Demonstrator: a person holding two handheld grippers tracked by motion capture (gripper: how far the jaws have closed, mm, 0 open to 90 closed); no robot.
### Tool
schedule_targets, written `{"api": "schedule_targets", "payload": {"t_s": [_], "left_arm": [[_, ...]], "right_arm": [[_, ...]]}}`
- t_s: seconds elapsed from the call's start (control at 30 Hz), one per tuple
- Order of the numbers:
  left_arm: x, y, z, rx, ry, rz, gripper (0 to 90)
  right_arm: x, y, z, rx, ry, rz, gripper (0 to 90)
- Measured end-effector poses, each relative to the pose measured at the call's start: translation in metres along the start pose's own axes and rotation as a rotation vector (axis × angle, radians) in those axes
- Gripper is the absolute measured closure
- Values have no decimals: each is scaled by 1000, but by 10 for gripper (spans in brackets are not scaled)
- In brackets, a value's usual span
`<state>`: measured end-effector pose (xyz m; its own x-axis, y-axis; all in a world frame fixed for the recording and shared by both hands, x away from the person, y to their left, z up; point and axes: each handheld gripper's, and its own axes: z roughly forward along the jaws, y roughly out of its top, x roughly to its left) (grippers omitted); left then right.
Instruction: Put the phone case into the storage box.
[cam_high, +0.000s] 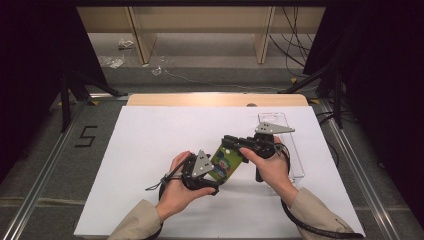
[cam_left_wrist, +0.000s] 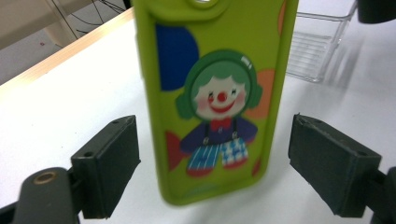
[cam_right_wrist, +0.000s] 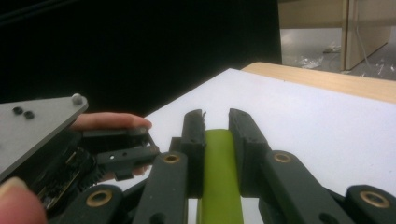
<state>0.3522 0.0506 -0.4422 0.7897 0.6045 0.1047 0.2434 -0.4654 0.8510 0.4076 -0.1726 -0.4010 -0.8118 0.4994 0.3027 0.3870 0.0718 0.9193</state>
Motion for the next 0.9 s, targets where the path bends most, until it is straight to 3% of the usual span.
{"api": "schedule_targets", "payload": {"t_s": [0.47,0.63,0.7,0.9], "left_arm": [[6,-3,0,-1,-4,-27,170],[6,-3,0,-4,-4,-29,175],[6,-4,-1,-3,-6,-29,179],[7,-3,-1,-5,-7,-30,186]], "right_arm": [[2,9,-5,32,24,-84,776],[2,12,-7,64,34,-142,776],[3,14,-8,88,35,-186,776],[5,18,-10,123,52,-244,775]]}}
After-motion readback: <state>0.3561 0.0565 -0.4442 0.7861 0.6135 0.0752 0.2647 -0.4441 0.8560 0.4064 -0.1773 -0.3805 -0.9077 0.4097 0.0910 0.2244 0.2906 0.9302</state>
